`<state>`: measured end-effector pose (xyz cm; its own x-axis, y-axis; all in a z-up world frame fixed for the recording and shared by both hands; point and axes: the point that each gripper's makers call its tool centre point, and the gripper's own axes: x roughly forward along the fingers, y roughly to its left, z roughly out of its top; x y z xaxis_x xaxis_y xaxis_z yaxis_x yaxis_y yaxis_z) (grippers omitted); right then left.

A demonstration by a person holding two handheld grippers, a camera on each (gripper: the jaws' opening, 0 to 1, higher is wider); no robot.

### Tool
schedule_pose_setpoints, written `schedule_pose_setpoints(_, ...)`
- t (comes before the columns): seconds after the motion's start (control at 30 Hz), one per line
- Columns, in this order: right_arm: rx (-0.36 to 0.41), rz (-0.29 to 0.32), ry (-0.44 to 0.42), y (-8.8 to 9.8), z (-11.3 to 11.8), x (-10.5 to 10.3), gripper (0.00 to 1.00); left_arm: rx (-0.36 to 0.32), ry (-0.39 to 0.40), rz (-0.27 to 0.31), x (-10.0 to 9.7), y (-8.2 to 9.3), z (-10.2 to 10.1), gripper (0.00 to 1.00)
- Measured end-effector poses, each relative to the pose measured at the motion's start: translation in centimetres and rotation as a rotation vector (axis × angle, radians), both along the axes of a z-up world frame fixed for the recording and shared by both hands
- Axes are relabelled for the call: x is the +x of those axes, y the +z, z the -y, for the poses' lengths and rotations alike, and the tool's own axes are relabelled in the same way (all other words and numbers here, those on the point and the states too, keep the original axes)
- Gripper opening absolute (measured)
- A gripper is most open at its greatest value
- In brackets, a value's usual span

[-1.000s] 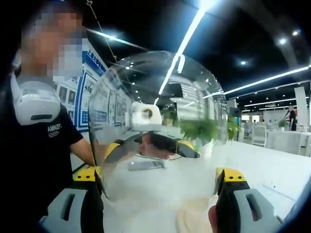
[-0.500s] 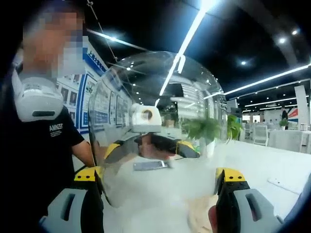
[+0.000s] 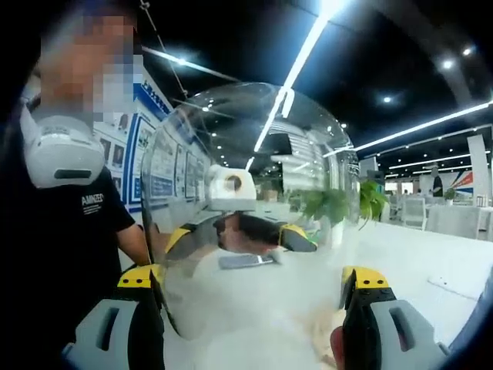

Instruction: Open the cover put in the Mizone put the cover back on

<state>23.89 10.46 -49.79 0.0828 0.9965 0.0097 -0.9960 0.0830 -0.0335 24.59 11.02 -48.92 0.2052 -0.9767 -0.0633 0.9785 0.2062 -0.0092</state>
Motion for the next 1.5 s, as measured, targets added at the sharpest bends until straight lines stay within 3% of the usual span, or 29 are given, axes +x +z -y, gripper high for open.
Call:
schedule_pose_setpoints(0.27,0.008,-0.003,0.000,-0.3,0.0,-0.5,0.90,0.010,0.001,-0.004,-0.7,-0.3,0.1,0.78)
schedule_pose_setpoints(0.73,0.030,-0.055,-0.001,-1.1,0.1,0.2,0.90,-0.011,0.010,-0.060,0.0,-1.3,-0.1,0.78)
schedule_pose_setpoints(1.5,0.065,-0.051,-0.013,-0.8,0.0,-0.1,0.90,-0.098,0.033,-0.029,-0.2,-1.3,-0.4,0.78)
